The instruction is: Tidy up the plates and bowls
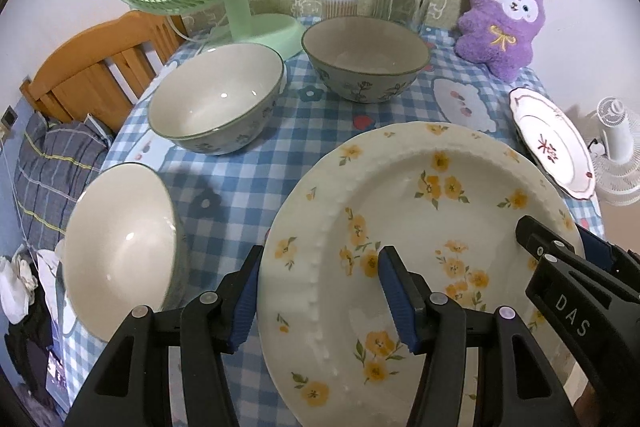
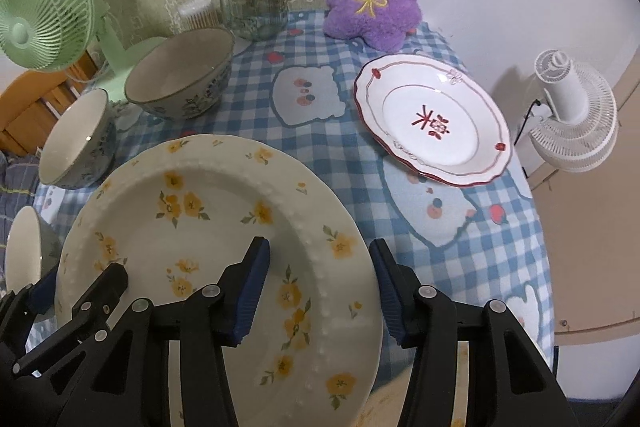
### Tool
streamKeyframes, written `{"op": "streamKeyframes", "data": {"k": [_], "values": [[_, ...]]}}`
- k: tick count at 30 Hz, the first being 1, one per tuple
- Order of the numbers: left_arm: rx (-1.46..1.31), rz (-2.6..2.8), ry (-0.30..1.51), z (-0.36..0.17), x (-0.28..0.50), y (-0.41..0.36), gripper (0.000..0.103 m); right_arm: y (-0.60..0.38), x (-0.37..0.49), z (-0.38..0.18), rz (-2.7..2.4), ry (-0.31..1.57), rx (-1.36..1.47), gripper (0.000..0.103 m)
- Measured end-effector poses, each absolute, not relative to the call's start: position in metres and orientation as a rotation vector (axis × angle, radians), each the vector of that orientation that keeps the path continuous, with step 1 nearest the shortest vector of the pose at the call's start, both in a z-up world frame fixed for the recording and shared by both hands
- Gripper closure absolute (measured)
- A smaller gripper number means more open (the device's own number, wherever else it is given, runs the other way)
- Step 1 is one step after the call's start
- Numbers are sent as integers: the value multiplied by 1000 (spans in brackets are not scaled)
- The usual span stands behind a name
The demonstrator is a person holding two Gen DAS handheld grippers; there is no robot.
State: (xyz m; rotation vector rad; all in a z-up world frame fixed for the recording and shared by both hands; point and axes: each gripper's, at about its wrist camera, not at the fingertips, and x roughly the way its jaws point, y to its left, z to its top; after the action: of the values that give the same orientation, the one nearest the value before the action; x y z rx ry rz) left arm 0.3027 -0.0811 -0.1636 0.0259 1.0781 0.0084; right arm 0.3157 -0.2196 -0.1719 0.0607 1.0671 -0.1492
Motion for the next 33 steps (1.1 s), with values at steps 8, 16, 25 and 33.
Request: {"op": "streamKeyframes", "data": {"k": [8,16,25,33], "values": [[28,-28,1032,-135,279,-70,46,-210,288,-141,-171,1028,74,49],[41,-62,987,-108,256,-57,46,-194,254,-115,-210,994,102,49],[55,-131,967,-94,228,-48,46,-184,215,-93,-289,940,112,49],[68,-189,966,-89,206,-49,46,-187,180,-85,-349,916,143,49]]}}
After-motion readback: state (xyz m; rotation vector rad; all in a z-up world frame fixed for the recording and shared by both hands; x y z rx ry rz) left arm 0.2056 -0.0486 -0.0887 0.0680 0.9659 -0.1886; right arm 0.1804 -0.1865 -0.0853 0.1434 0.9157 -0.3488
